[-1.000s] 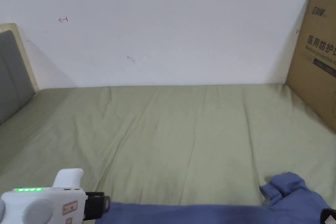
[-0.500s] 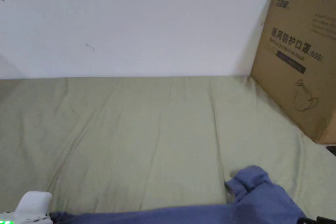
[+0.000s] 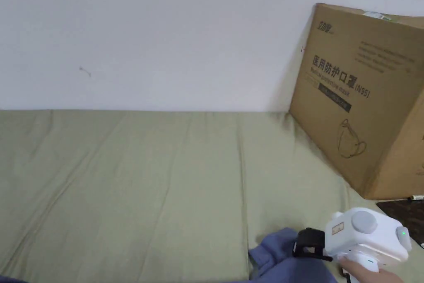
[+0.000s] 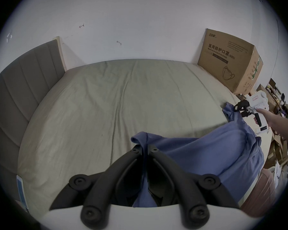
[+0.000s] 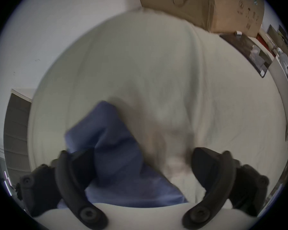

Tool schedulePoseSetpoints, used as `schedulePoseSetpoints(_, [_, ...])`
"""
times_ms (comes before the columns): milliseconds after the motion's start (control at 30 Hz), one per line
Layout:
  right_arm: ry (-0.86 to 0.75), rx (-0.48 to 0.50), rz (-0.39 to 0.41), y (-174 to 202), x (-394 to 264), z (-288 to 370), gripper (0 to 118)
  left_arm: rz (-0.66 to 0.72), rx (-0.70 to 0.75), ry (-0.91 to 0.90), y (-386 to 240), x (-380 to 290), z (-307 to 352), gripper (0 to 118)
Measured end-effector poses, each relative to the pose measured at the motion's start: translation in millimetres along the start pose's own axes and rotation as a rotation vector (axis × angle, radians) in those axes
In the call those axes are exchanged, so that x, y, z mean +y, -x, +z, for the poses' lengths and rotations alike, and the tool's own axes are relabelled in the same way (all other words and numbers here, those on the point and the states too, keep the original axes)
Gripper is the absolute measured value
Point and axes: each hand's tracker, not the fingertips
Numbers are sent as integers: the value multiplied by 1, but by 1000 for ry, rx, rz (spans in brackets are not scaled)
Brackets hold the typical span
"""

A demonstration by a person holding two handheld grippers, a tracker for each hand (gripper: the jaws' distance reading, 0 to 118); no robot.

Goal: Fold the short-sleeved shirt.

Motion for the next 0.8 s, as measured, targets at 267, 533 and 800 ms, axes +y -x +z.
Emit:
schedulePoseSetpoints(267, [-28, 43, 325, 31, -35, 48, 1, 125, -30, 63, 13, -4, -28, 5])
schedulePoseSetpoints(533, [-397, 171, 88, 11, -37, 147, 1, 222, -15, -79, 31, 12, -21, 5])
schedulePoseSetpoints(800, [-423, 247, 48, -29, -115, 206, 1, 179, -86, -97, 23, -10, 39, 5])
